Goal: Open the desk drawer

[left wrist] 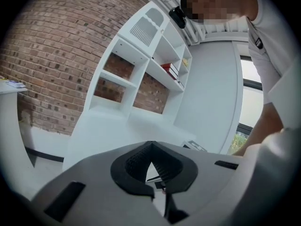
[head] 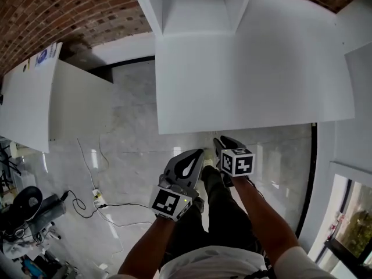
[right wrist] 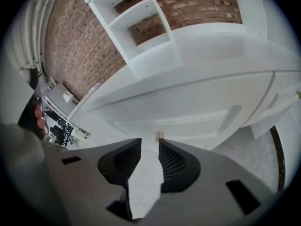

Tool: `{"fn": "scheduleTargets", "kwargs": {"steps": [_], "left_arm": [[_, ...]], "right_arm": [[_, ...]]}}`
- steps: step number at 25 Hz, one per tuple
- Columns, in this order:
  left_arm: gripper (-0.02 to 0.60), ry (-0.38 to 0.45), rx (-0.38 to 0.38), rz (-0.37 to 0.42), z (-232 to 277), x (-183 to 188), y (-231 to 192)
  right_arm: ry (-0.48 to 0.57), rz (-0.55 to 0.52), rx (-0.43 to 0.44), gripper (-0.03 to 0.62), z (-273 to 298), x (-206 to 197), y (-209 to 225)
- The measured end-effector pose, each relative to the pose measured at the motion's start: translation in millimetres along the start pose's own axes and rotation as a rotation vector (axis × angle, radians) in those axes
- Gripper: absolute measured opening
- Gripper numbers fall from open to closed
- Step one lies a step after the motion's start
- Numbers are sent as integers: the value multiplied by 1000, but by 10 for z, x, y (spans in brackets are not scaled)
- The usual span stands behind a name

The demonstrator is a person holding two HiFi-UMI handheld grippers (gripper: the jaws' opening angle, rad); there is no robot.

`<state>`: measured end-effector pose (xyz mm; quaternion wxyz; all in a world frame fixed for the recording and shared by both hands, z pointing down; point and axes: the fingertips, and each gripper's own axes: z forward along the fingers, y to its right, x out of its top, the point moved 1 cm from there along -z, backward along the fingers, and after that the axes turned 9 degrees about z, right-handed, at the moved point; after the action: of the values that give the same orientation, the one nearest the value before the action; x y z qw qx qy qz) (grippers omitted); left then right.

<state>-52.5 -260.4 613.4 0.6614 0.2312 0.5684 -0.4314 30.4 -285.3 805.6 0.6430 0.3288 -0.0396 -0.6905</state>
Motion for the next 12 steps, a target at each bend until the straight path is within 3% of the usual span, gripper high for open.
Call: {"fn": "scheduleTargets", "kwargs": {"steps": [12], "left_arm": [[12,14,30,-28,119,-103,-197]], "right_arm": [[-63,50,-78,120,508,-31,223]]}}
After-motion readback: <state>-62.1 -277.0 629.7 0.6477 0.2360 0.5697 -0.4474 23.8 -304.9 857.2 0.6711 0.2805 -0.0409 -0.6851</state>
